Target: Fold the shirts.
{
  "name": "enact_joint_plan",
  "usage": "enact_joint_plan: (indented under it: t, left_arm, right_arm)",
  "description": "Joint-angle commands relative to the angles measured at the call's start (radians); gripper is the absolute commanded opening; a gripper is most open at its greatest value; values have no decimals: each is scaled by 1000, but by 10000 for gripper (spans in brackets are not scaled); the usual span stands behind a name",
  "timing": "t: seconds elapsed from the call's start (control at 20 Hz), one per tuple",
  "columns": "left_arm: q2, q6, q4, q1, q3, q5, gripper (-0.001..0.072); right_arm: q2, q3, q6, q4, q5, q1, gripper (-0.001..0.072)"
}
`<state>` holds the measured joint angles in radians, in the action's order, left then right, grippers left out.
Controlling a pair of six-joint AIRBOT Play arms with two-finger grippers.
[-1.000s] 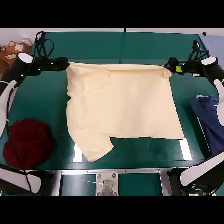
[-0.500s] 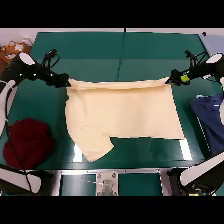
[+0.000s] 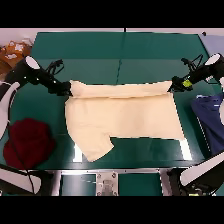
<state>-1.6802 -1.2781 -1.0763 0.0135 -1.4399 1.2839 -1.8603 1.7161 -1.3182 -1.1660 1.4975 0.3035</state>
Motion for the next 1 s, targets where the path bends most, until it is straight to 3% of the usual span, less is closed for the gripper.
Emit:
enact_joint_plan:
  t: [0.0,0.25,0.3,0.35,0.4,0.45,0.5,0.65,0.7,0.8,0.85,0.95]
  left_arm:
    - [0,-24,-37,-14,32,7,26]
    - [0,-56,-85,-15,32,11,27]
    - [0,-57,-76,-15,32,10,28]
    - [0,-56,-59,-14,31,9,31]
    - [0,-56,-42,-14,29,11,228]
    - [0,-65,-37,-14,18,30,508]
    - [0,-88,-37,-14,-3,63,535]
    - [17,-106,-43,-13,-87,190,533]
    - [31,-110,-46,-13,-97,223,514]
    - [76,-109,-63,-14,-85,295,87]
    - [110,-109,-76,-14,-59,303,27]
    - [213,-122,-102,-14,51,292,26]
  right_arm:
    - [-1,-28,-15,-20,23,-8,16]
    - [-1,-106,-36,-26,21,-9,17]
    - [-1,-108,-37,-25,19,-9,106]
    - [-1,-102,-50,-25,23,-8,279]
    - [0,-88,-70,-25,34,-8,332]
    - [2,-66,-92,-25,62,-7,332]
    - [8,-40,-107,-26,108,-7,326]
    - [63,-9,-119,-40,199,-7,20]
    - [94,-23,-119,-40,206,-7,16]
    - [182,-100,-119,-40,201,-5,16]
    - [235,-159,-119,-40,190,0,16]
    - [385,-333,-121,-40,134,32,15]
